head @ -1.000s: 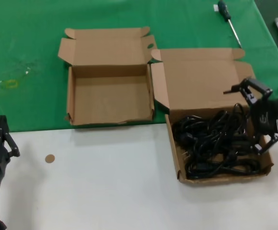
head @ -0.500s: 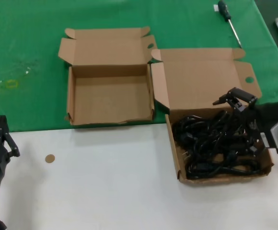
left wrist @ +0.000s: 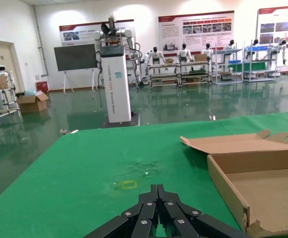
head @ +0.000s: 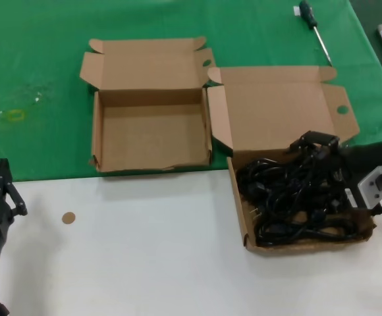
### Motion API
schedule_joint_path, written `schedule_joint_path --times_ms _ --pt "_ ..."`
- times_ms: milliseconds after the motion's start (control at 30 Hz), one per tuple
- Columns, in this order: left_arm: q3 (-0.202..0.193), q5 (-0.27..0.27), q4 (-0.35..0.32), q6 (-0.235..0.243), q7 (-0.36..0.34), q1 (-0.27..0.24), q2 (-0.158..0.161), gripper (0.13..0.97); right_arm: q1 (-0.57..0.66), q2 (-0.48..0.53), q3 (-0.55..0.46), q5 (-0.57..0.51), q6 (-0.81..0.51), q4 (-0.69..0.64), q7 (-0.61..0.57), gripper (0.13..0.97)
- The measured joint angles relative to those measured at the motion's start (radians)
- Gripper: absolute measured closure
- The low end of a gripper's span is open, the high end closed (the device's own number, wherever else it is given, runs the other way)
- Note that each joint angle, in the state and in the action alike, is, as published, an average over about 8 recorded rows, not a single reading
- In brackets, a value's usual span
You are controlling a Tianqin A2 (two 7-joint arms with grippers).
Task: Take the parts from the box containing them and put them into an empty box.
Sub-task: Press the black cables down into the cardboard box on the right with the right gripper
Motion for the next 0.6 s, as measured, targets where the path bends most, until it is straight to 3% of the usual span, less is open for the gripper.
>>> schedule_joint_path --times_ms 233,367,600 --pt "0.0 0.0 0.0 0.0 0.0 0.0 0.0 0.945 0.0 -0.011 -0.011 -0.017 0.006 -0.015 -0.008 0.387" --pt "0.0 0.0 0.0 0.0 0.0 0.0 0.0 0.945 -0.003 -0.012 -0.013 -0.022 0.008 -0.019 -0.007 0.387" --pt "0.0 0.0 0.0 0.0 0.0 0.0 0.0 0.945 0.0 -0.01 -0.013 -0.03 0.012 -0.022 -0.002 0.582"
